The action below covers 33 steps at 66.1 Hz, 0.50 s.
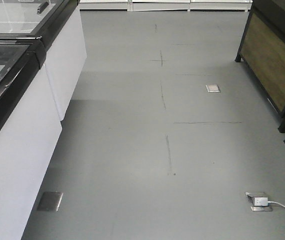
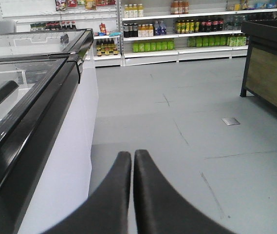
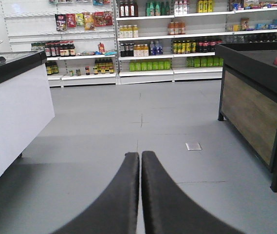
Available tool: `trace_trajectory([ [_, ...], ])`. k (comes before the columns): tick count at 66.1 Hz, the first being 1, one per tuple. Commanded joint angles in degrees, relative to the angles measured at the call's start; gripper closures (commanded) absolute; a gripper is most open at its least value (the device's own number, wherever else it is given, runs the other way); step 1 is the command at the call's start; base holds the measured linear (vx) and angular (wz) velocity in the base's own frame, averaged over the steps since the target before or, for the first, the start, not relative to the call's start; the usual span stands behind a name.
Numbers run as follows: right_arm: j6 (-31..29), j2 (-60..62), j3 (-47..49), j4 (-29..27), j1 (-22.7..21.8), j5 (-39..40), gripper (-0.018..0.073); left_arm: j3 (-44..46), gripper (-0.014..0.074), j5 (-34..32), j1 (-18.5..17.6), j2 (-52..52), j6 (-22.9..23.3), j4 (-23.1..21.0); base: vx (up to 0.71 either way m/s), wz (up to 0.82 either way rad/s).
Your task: Left arm holds basket, right arm returns cookies
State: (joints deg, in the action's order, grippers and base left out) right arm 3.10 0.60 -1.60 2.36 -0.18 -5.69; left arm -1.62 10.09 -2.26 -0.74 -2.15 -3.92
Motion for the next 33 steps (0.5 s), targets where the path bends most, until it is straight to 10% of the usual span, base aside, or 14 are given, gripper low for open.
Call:
trace_trajectory([
  [1, -0.5, 0.7, -0.1, 0.2, -0.3, 4.7, 0.0567, 1.8, 0.0603, -5.3, 0.1, -0.6, 0.6, -0.5, 0.0, 0.0],
  [17, -0.5, 0.7, -0.1, 0.2, -0.3, 4.7, 0.0567, 2.5, 0.0603, -17.4, 0.1, -0.5, 3.6, -0.6, 0.0, 0.0],
  [33, -0.5, 0.7, -0.1, 0.2, -0.3, 4.6, 0.0567, 15.4, 0.0603, -12.7, 0.1, 6.0, 4.3, -0.3, 0.0, 0.0],
])
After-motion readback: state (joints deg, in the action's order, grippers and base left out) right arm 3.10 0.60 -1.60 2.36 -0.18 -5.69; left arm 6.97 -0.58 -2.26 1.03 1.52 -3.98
